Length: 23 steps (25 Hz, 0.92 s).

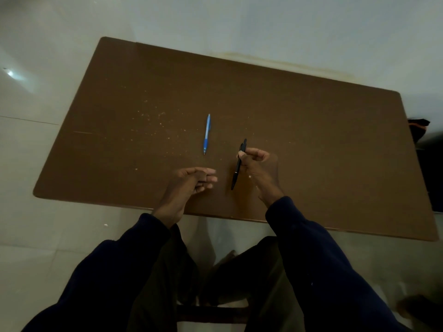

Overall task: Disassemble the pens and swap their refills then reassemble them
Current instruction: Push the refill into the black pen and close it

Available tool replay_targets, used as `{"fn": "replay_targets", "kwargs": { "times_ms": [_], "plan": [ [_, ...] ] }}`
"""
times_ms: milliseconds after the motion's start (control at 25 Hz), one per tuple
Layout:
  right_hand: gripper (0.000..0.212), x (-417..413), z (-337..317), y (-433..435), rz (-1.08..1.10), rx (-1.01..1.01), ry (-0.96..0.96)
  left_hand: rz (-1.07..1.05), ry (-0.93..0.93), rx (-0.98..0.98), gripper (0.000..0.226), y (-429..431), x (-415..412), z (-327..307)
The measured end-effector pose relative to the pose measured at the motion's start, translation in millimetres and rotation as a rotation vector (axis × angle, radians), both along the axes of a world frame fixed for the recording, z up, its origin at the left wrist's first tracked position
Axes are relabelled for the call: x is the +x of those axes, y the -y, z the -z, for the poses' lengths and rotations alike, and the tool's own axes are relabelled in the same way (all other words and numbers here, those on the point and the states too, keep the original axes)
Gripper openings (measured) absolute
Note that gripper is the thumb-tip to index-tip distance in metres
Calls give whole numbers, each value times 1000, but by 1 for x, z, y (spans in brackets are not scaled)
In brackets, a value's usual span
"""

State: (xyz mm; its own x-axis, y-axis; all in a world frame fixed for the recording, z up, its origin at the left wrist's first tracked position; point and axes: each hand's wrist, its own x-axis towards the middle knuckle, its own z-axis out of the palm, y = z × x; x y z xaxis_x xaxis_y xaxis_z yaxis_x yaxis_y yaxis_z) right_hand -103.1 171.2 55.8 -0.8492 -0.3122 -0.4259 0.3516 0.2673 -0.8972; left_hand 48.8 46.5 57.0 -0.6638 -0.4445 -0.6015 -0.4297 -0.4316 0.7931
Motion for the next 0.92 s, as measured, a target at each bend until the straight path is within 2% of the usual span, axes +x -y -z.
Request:
{"fn": "replay_targets", "kwargs": {
  "times_ms": [200, 440, 600, 680, 840, 920],
  "plan": [
    [14, -1, -2, 5, -47, 61, -22, -9, 19, 2, 24, 1, -2, 2],
    [11, 0, -11, 7, 8, -37, 17, 37, 46, -13, 23, -6, -1, 4],
    [23, 3, -17, 7, 13, -113, 36, 80, 14, -10, 21, -12, 2, 6],
    [24, 3, -24, 6, -13, -228, 96, 87, 1, -6, 22, -13, 3, 4],
    [24, 5, -54, 2, 19, -582, 317, 125, -49, 60, 33, -20, 10, -12],
    [36, 8, -74, -1, 14, -726, 396, 142, -102, 128, 44, -26, 16, -26]
  ]
}}
